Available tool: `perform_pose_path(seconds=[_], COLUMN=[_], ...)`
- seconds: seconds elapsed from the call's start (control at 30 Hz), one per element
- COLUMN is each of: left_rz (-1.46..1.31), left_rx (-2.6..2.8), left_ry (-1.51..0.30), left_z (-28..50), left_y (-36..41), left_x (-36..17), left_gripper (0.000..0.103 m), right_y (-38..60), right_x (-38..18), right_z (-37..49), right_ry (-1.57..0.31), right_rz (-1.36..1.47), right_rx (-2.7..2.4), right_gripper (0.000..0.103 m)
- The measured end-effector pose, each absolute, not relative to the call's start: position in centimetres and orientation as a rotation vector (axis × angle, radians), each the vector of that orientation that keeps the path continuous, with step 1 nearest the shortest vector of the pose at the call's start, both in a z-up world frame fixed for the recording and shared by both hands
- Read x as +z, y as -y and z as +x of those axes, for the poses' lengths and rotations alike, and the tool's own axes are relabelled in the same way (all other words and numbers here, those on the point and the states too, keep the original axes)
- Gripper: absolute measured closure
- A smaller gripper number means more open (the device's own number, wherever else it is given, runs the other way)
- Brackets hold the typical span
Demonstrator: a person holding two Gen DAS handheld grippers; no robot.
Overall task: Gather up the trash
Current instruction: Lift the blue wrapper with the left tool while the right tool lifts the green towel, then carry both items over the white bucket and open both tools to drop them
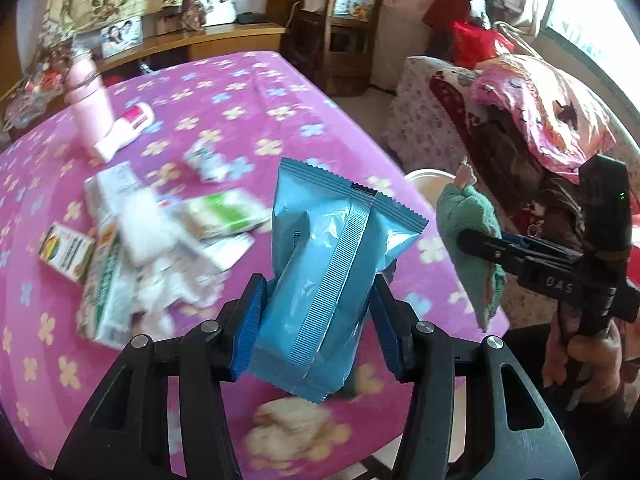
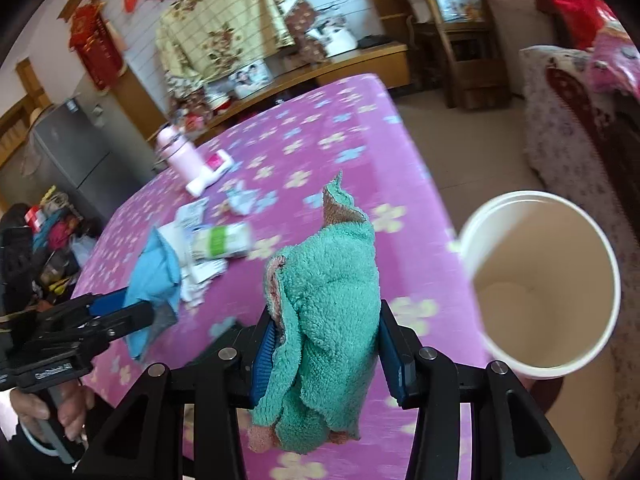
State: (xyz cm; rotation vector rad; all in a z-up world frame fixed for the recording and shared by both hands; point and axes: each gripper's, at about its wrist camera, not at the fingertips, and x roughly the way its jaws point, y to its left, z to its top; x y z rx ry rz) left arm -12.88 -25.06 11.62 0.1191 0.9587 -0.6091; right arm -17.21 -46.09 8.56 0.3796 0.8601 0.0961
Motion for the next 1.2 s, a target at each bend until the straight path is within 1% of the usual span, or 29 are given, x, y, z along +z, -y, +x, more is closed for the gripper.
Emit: perform_pose_path(seconds=[0.4,0.63,1.03,1.1,1.2], left_rz=[0.163,0.204,0.195,0.180,0.137], left_rx=[-0.660,-0.666,-0.690,-0.701,-0.726], left_ry=[-0.980,-0.977,-1.041,-1.050,-1.068], left_z=[-13.5,-13.7,-12.7,-12.4,-11.8], left_y=[35.5,40.0,46.2,47.0,48.2], left_x=[10.5,9.5,6.7,6.2,5.4], left_gripper=[0.053,0.053,0.051,0.050,0.048], right_y=[54.2,58.1,63.6,64.2,64.7], right_x=[7.8,6.7,3.4,2.8,2.1], right_z=[-19.0,-18.9,-17.2,-17.2,-17.0], right_ry=[-0.853,-0.870,-0.920,-0.928,-0.941], right_rz=[0.395,0.395,0.402,0.412,0.401], right_rx=[-0.055,-0.130,-0.251,-0.274,-0.304], right_gripper=[0.059,0.059,0.058,0.053,0.051])
